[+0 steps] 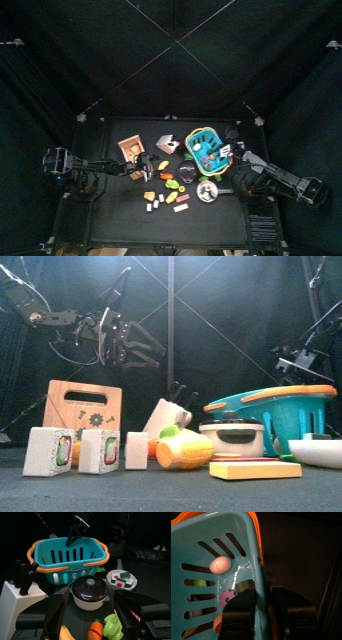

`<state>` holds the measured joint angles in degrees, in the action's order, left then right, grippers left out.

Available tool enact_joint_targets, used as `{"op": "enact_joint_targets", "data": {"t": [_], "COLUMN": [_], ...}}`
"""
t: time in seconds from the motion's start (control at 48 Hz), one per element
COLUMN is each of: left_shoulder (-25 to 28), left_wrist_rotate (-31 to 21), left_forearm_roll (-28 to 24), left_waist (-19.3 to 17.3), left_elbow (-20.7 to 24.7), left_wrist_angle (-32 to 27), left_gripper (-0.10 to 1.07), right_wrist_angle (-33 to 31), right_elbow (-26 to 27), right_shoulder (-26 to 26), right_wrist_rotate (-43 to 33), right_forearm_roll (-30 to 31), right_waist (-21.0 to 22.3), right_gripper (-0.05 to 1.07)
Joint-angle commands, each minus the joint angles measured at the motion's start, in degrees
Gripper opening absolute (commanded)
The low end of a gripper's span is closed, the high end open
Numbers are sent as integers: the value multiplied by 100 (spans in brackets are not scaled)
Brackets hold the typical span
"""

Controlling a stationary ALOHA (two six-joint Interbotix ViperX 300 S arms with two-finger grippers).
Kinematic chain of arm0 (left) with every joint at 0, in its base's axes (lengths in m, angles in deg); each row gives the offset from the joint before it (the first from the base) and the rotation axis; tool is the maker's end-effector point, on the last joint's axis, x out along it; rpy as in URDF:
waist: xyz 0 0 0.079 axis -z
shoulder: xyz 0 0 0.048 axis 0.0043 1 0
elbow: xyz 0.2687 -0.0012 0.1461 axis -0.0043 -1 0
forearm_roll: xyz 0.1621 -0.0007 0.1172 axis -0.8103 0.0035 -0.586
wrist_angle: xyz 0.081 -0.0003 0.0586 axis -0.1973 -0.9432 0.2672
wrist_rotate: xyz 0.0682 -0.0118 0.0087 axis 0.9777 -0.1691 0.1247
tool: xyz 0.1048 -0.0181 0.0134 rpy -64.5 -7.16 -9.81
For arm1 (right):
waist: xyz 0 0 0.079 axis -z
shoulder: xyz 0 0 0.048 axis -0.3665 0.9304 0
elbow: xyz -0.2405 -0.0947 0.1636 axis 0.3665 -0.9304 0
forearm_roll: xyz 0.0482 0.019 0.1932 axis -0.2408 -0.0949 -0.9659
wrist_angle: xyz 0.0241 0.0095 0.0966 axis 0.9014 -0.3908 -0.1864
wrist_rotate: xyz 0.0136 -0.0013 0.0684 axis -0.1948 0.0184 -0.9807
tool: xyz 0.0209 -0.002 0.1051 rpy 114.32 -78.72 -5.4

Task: Move basket upwards

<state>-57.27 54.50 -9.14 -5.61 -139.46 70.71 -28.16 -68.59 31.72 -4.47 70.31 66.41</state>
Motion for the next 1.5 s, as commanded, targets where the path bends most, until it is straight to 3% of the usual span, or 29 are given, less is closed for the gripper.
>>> {"op": "enact_joint_targets", "data": {"t": [0.0,0.438,0.792,1.146,1.479], "left_shoulder": [-26,-26,-26,-26,-26], "left_wrist_rotate": [0,0,0,-9,-9], "left_forearm_roll": [18,70,70,70,70], "left_waist": [0,18,26,26,35], "left_elbow": [53,0,-62,-62,-70], "left_wrist_angle": [53,53,53,53,53], "left_gripper": [95,95,95,95,95], "right_wrist_angle": [18,88,352,334,334], "right_elbow": [299,809,888,844,844], "right_shoulder": [18,879,1397,1028,633], "right_wrist_rotate": [-18,-18,-18,-9,-9], "right_forearm_roll": [-9,299,527,562,571], "right_waist": [35,220,396,299,123], "right_gripper": [59,59,61,90,91]}}
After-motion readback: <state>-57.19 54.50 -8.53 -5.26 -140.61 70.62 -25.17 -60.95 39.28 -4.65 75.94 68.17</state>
